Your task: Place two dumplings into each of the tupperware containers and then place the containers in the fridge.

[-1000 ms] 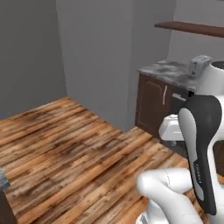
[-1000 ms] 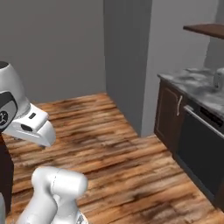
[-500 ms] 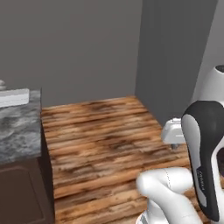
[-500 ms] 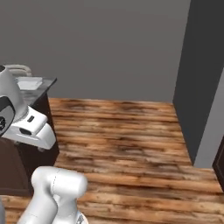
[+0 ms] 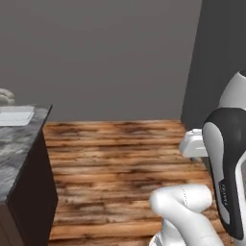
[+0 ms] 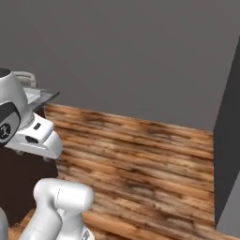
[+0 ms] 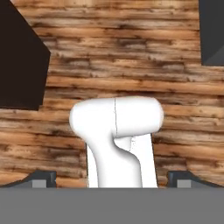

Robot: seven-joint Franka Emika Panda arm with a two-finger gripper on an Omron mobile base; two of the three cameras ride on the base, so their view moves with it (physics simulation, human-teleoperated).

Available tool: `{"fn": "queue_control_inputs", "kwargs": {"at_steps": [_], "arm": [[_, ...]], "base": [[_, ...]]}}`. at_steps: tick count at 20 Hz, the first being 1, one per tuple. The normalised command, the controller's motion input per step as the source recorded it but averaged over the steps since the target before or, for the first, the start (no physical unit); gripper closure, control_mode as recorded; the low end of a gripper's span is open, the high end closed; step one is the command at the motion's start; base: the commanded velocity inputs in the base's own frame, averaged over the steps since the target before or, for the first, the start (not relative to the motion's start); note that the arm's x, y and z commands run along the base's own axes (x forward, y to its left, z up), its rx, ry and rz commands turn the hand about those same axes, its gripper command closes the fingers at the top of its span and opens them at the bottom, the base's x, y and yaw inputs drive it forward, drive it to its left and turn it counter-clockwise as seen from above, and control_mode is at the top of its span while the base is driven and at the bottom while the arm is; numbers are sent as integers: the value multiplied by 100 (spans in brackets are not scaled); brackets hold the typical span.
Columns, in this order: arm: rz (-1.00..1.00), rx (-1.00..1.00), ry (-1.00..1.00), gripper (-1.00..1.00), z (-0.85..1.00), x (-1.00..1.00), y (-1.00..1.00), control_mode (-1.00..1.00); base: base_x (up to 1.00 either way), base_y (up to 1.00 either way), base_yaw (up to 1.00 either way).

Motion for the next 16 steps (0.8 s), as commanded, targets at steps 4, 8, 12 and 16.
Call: {"fn": "queue_control_inputs", "kwargs": {"at_steps": [4, 8, 12, 16], "arm": [[0, 0, 0, -100, 0, 0, 0, 100], [0, 0, 0, -100, 0, 0, 0, 100], [0, 0, 0, -100, 0, 0, 0, 100], [0, 0, 0, -100, 0, 0, 0, 100]], "base": [[100, -63, 41], [100, -65, 38], [100, -62, 38], [100, -63, 38]]}}
